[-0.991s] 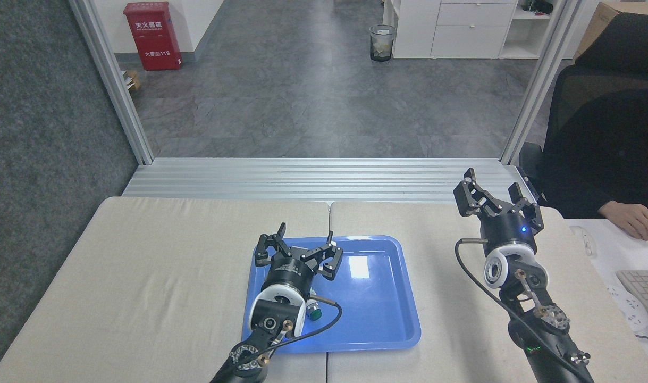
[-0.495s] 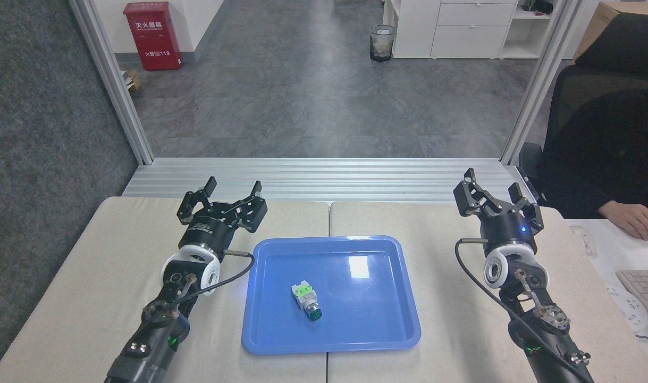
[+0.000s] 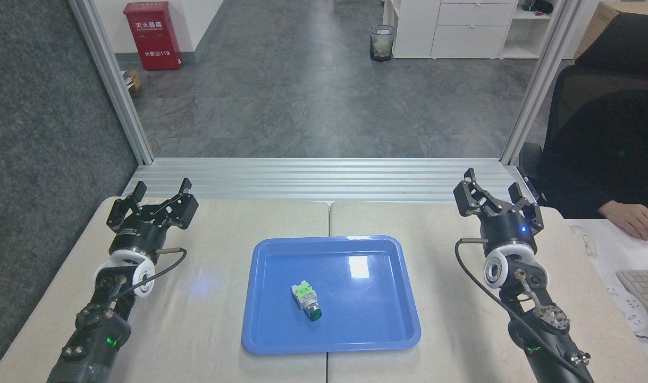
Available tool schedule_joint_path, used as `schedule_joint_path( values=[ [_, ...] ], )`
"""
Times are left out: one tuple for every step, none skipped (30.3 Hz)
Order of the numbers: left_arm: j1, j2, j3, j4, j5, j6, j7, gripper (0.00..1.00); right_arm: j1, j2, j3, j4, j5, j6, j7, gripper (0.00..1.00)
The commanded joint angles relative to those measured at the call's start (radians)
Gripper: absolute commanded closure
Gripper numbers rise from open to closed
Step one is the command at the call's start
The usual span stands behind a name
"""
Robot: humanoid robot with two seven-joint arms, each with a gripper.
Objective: Pick up switch part and place in tray
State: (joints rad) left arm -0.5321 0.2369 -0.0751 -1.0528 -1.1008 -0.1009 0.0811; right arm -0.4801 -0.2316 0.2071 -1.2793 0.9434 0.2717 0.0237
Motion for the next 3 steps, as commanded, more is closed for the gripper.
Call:
schedule_joint_path(
  values=[
    [0.02, 0.085, 0.115, 0.057, 0.021, -0.005, 0.002, 0.0, 0.0, 0.0, 0.0, 0.0, 0.0, 0.0, 0.001, 0.0],
    [0.02, 0.087, 0.115, 0.057, 0.021, -0.005, 0.002, 0.0, 0.0, 0.0, 0.0, 0.0, 0.0, 0.0, -0.001, 0.0],
    [0.02, 0.087, 0.115, 0.057, 0.021, -0.005, 0.002, 0.0, 0.0, 0.0, 0.0, 0.0, 0.0, 0.0, -0.001, 0.0]
  ],
)
